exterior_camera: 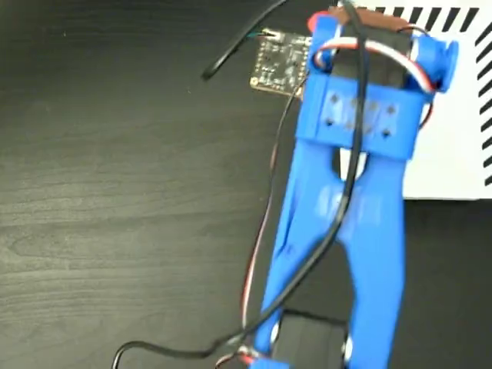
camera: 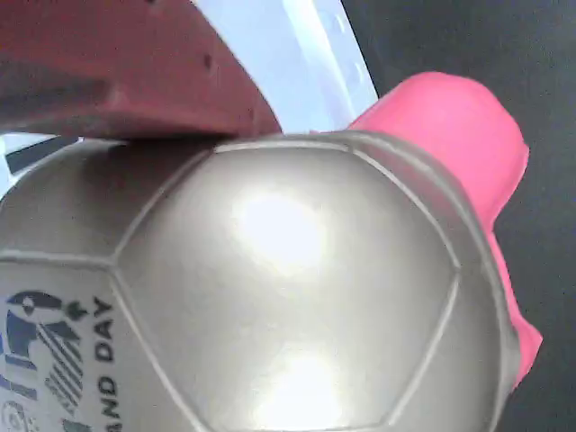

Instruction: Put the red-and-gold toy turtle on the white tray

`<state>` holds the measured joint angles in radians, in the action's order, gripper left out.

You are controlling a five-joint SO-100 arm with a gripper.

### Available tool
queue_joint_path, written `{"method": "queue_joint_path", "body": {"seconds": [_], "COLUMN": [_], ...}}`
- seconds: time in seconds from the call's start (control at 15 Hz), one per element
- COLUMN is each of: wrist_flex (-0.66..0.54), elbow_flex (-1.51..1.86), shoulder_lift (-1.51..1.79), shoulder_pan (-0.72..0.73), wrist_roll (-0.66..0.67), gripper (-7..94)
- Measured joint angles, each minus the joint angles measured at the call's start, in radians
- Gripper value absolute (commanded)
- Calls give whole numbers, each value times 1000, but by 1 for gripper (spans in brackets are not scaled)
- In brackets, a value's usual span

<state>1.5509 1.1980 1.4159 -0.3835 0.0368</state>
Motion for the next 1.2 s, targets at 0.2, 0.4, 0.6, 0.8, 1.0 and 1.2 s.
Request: {"method": "queue_joint_path", "body": {"seconds": [0.2,0.4,0.6,0.8,1.0,1.2], "wrist_flex": [-3,0,0,0,0,-21], "elbow_flex": [-28,-54,-84,-86,-86,-86], "shoulder_lift": [-48,-54,-91,-103,-106,-146], "shoulder_pan": [-17,-34,-55,-51,-54,-95], "wrist_roll": [0,3,8,3,12,18], "gripper": [0,0,0,0,0,0]}}
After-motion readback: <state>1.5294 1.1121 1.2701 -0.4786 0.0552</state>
